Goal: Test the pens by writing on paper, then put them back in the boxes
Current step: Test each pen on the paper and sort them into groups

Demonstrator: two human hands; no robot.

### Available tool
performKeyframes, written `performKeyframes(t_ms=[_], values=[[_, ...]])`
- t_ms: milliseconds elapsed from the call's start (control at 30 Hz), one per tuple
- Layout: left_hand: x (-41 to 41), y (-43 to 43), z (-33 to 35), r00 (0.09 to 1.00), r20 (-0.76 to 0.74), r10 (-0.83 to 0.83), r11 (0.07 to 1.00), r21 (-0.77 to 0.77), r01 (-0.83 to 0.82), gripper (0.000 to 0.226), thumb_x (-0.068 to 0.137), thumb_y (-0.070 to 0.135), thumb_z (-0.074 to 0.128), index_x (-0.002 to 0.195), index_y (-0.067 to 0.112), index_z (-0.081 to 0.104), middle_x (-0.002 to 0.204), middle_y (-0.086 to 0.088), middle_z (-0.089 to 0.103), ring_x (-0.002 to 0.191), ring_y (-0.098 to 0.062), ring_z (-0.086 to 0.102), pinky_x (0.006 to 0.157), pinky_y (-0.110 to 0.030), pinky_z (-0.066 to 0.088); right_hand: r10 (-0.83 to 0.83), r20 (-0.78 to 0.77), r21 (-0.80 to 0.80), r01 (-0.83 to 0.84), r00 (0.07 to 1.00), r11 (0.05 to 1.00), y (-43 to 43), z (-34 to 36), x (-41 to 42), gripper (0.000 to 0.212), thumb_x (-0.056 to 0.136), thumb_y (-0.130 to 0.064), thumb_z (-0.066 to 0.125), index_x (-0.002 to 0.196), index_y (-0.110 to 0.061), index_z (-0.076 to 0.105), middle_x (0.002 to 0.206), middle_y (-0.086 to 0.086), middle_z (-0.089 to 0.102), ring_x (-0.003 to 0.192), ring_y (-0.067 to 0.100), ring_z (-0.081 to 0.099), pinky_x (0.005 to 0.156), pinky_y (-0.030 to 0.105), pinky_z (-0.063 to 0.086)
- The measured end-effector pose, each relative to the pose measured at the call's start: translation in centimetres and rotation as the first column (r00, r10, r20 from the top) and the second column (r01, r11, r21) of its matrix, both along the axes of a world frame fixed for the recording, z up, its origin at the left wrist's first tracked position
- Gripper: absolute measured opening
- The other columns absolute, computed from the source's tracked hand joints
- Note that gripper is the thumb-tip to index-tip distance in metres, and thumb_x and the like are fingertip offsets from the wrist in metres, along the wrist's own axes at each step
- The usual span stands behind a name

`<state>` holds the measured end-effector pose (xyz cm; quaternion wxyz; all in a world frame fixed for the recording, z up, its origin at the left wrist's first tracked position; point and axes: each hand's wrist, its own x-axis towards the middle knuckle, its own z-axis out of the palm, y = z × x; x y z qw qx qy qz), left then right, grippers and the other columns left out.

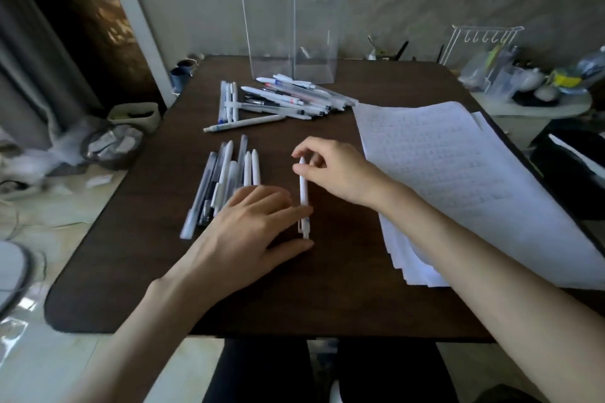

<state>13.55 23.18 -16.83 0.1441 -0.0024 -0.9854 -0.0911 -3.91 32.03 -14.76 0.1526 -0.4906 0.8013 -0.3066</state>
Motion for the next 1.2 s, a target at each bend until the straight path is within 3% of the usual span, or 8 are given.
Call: performKeyframes(t_ms=[100,267,367,467,567,800,967,1200], values=[[0.8,-1.1,-0.2,0.999,-0.022,0.043,0.999,0.011,-0.042,0.051,0.088,0.06,0.041,0.122,0.027,0.06,0.125,0.003,0.055,0.12,-0.014,0.047,0.099,-0.036,0.04,-0.031,-0.132,-0.049,0.025,0.991,0.999,-2.5,0.0,-1.0,0.023,0.093,-0.023,0.056,0.115,-0.018,0.062,0.09,-0.001,0.059,0.084,0.014,0.055,0.074,0.027,0.044],[0.8,-1.1,-0.7,0.996,0.086,-0.01,1.0,0.011,0.009,0.058,0.091,0.065,0.025,0.138,0.035,0.042,0.15,0.013,0.03,0.14,-0.008,0.019,0.113,-0.037,0.013,0.067,-0.345,-0.017,-0.078,0.936,0.997,-7.8,0.0,-3.2,0.039,0.094,-0.002,0.044,0.129,-0.013,0.056,0.136,0.005,0.053,0.129,0.024,0.041,0.107,0.031,0.027],[0.8,-1.2,-1.0,0.997,0.066,0.044,0.997,0.059,-0.047,0.052,0.093,0.058,0.029,0.132,0.032,0.051,0.142,0.012,0.043,0.134,-0.008,0.034,0.111,-0.038,0.025,0.171,-0.343,0.067,-0.158,0.924,0.985,-11.0,0.1,-2.4,0.038,0.097,-0.008,0.042,0.133,-0.014,0.052,0.139,0.007,0.051,0.131,0.026,0.04,0.107,0.038,0.031],[0.9,-1.3,-1.3,0.994,0.002,0.112,0.99,0.089,-0.112,0.045,0.091,0.049,0.038,0.121,0.026,0.062,0.13,0.009,0.055,0.122,-0.008,0.047,0.103,-0.033,0.036,0.179,-0.443,0.188,-0.104,0.878,0.977,-13.1,-0.4,-2.0,0.03,0.097,-0.021,0.046,0.125,-0.014,0.054,0.129,0.009,0.052,0.121,0.027,0.045,0.097,0.038,0.038],[0.9,-1.3,-1.4,0.988,-0.027,0.153,0.983,0.108,-0.15,0.043,0.09,0.048,0.04,0.116,0.024,0.065,0.124,0.008,0.059,0.119,-0.009,0.046,0.099,-0.026,0.033,0.112,-0.499,0.174,-0.028,0.859,0.984,-14.0,-1.0,-2.0,0.022,0.098,-0.024,0.047,0.112,-0.01,0.057,0.117,0.01,0.052,0.111,0.027,0.049,0.089,0.039,0.041],[1.0,-1.3,-1.4,0.987,-0.05,0.151,0.987,0.07,-0.147,0.044,0.09,0.048,0.04,0.114,0.022,0.067,0.123,0.004,0.059,0.123,-0.015,0.047,0.1,-0.03,0.036,0.097,-0.353,-0.311,-0.214,0.931,0.926,-9.4,2.0,-0.2,0.014,0.098,-0.012,0.043,0.101,0.002,0.047,0.09,0.015,0.058,0.075,0.029,0.055,0.066,0.039,0.042],[1.2,-1.1,-1.2,0.992,-0.082,0.1,0.994,0.048,-0.096,0.042,0.093,0.045,0.038,0.112,0.023,0.067,0.124,0.003,0.057,0.127,-0.016,0.043,0.101,-0.032,0.035,-0.007,-0.579,-0.16,-0.106,0.815,0.981,1.3,2.0,-1.6,0.055,0.081,-0.07,0.041,0.075,-0.016,0.047,0.075,-0.005,0.047,0.07,0.015,0.046,0.068,0.029,0.033],[-1.6,1.8,0.0,0.992,-0.052,-0.117,0.993,-0.04,0.115,0.042,0.095,0.044,0.036,0.12,0.022,0.063,0.126,0.004,0.057,0.129,-0.014,0.04,0.104,-0.031,0.033,-0.195,-0.577,-0.177,0.112,0.793,0.978,12.6,1.3,-3.8,0.045,0.082,-0.062,0.039,0.054,-0.031,0.023,0.051,-0.015,0.029,0.053,0.002,0.032,0.06,0.025,0.024]])
